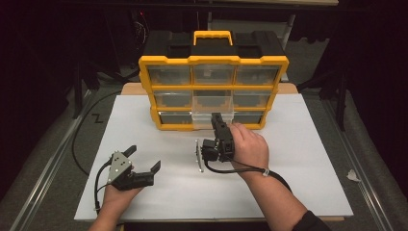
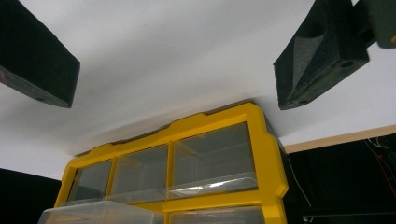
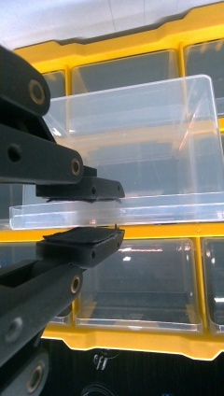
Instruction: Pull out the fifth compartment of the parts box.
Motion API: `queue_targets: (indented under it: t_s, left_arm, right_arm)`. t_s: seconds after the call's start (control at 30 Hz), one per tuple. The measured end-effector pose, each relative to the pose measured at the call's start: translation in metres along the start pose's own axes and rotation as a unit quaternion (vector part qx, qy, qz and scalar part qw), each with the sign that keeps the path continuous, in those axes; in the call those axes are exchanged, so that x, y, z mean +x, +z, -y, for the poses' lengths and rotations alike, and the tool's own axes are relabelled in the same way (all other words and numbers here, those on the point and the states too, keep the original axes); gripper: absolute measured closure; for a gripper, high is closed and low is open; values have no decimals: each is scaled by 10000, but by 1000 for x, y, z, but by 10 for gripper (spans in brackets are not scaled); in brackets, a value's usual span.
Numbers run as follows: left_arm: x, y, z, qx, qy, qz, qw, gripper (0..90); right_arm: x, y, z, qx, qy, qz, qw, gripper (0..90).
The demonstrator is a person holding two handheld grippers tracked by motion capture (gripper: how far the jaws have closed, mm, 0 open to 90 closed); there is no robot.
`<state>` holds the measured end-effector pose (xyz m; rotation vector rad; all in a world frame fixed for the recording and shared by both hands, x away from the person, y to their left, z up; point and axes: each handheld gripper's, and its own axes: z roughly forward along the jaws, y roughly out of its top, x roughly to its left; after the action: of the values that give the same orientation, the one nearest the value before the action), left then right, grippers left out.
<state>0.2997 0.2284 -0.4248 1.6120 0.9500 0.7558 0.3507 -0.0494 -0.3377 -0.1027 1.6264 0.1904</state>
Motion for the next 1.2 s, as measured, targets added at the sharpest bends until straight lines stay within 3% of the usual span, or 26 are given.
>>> queue_targets:
  t_s: [0.2, 0.27, 0.6, 0.8, 1.2]
  left_arm:
    - [0, 0, 0, -4, 1, 3, 10000, 7]
    - [0, 0, 0, -3, 3, 2, 10000, 7]
    - [0, -1, 0, 3, 17, 0, 10000, 7]
    - [0, 0, 0, 11, 26, -18, 10000, 7]
    - [0, 0, 0, 13, 28, -13, 10000, 8]
  right_arm:
    - [0, 0, 0, 5, 19, -18, 10000, 767]
    - [-2, -1, 0, -7, 51, -42, 10000, 683]
    - [0, -16, 11, -135, 132, -227, 9996, 550]
    - [17, -25, 19, -186, 68, -423, 9989, 467]
    - [67, -35, 37, -148, 2, -877, 9960, 387]
